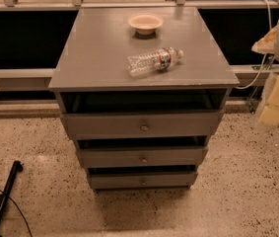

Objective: Open bottom drawer

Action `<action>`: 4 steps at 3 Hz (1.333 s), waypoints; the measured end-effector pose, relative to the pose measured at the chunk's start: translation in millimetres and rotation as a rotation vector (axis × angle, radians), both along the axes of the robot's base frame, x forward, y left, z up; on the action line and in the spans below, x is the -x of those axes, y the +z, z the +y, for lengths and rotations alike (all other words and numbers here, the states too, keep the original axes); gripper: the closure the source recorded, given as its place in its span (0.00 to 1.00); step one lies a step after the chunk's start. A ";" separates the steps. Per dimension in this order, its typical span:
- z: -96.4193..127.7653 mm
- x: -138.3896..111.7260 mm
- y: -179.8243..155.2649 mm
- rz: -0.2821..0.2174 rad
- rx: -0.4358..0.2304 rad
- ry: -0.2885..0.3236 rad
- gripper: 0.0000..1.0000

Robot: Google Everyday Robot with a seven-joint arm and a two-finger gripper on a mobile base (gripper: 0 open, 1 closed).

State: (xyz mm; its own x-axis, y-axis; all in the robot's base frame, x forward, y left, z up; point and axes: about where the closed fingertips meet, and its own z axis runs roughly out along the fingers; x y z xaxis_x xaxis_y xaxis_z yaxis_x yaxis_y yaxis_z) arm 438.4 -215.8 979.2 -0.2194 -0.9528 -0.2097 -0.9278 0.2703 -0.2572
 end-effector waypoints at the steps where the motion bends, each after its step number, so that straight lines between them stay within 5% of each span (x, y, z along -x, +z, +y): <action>1: 0.0 0.0 0.0 0.000 0.000 0.000 0.00; 2: 0.1 -5.2 -13.4 0.019 -0.025 0.006 0.00; 3: 16.1 -1.5 -69.8 0.066 -0.142 0.068 0.00; 4: 39.5 20.6 -151.6 0.098 -0.345 0.127 0.00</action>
Offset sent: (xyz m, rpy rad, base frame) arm 0.0139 -0.0013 -0.0410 0.0662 0.0723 0.0159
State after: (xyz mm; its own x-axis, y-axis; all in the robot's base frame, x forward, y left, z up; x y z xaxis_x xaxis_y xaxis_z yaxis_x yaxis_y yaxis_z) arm 417.8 -176.3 827.6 -0.1389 -0.8509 -0.5066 -0.9751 0.2069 -0.0801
